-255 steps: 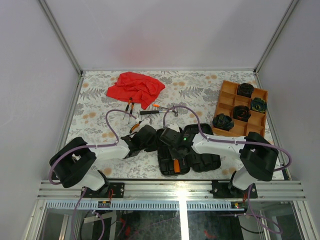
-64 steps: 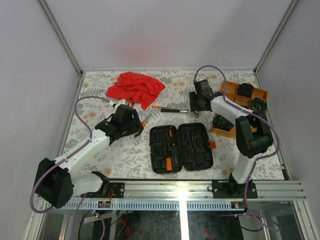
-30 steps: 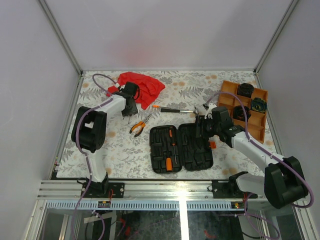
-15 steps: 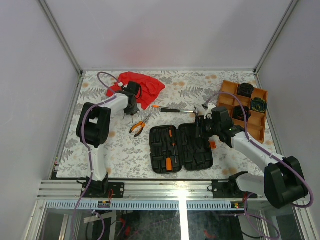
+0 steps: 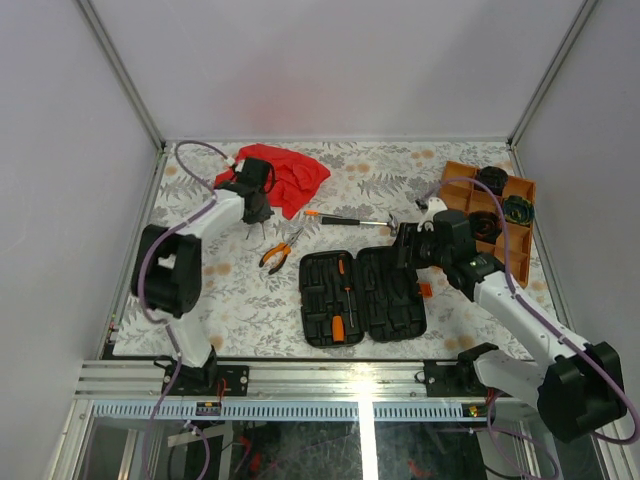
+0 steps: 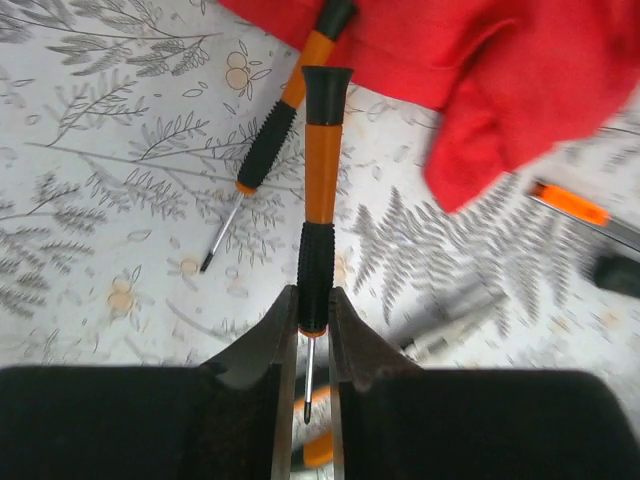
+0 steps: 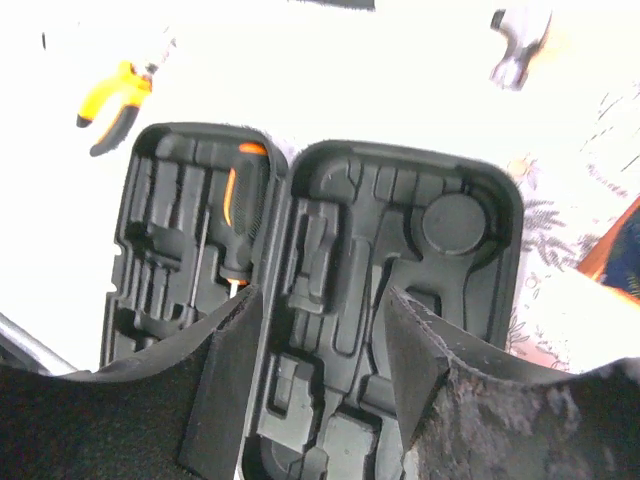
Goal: Sort the tools into containers
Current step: Pick up the screwdriver from the center of the board, then place the screwdriver in the storage box.
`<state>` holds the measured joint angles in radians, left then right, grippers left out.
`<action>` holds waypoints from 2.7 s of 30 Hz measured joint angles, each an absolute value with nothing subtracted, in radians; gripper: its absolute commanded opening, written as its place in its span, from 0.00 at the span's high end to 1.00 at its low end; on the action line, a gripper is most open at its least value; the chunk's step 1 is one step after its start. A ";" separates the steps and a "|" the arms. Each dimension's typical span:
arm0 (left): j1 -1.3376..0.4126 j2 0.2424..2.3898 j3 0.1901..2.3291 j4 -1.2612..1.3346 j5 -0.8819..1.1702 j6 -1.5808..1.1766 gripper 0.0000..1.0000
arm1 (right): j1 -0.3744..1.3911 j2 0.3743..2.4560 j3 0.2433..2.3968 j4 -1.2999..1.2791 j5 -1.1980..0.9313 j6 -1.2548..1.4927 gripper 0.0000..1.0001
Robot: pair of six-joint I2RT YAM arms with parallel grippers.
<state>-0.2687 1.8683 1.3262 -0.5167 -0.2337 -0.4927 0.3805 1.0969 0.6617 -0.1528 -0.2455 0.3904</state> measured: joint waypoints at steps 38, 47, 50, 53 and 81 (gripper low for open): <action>-0.573 1.135 0.749 0.281 0.476 -0.767 1.00 | 0.697 1.069 0.840 0.282 -0.196 0.743 0.54; -0.601 1.140 0.749 0.327 0.476 -0.772 1.00 | 0.698 1.132 0.840 0.262 -0.193 0.757 0.67; -0.605 1.145 0.746 0.330 0.474 -0.774 1.00 | 0.698 1.150 0.840 0.257 -0.196 0.761 0.76; -0.608 1.151 0.741 0.331 0.474 -0.774 0.98 | 0.699 1.152 0.840 0.252 -0.200 0.768 0.84; -0.605 0.988 0.523 -0.047 0.177 -0.730 0.53 | 0.701 1.093 0.815 -0.041 0.120 0.628 0.99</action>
